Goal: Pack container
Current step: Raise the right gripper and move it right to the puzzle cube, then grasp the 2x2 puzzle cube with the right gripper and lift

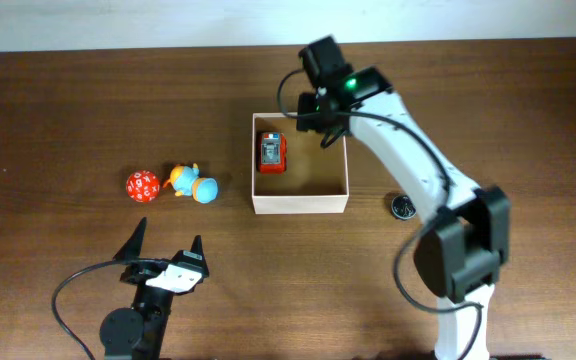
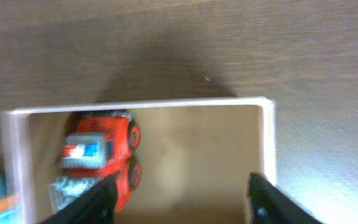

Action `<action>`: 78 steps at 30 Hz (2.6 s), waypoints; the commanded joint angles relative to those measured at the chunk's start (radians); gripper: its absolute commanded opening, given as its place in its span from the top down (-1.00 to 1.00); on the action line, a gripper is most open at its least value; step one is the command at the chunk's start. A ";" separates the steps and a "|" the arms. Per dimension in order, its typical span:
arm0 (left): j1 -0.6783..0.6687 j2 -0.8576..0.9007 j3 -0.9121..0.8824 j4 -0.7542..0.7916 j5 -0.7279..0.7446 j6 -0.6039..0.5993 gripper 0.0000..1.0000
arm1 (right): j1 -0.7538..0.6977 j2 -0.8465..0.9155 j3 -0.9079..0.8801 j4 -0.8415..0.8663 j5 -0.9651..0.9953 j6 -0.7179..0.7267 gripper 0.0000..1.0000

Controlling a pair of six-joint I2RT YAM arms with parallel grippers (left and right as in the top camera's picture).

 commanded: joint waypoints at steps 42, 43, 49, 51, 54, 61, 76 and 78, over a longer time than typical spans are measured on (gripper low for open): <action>0.006 -0.009 -0.006 -0.002 -0.007 -0.006 -0.98 | -0.589 -0.397 -0.656 -0.043 -0.038 -0.109 -0.69; 0.006 -0.009 -0.006 -0.002 -0.007 -0.006 -0.99 | -0.605 -0.397 -0.689 -0.022 -0.042 -0.112 -0.69; 0.006 -0.009 -0.006 -0.002 -0.007 -0.006 -0.99 | -0.676 -0.397 -0.814 0.079 -0.114 -0.220 -0.77; 0.006 -0.009 -0.006 -0.002 -0.007 -0.006 -0.98 | -0.688 -0.397 -0.835 0.102 -0.119 -0.241 -0.82; 0.006 -0.009 -0.006 -0.002 -0.007 -0.006 -0.99 | -0.694 -0.397 -0.851 0.132 -0.119 -0.269 -0.89; 0.006 -0.009 -0.006 -0.002 -0.007 -0.006 -0.98 | -0.694 -0.391 -0.892 0.246 -0.113 -0.276 -0.91; 0.006 -0.009 -0.006 -0.002 -0.007 -0.006 -0.99 | -0.693 -0.354 -0.933 0.407 -0.083 -0.263 -0.68; 0.006 -0.009 -0.006 -0.002 -0.007 -0.006 -0.98 | -0.692 -0.333 -0.934 0.410 -0.082 -0.259 -0.58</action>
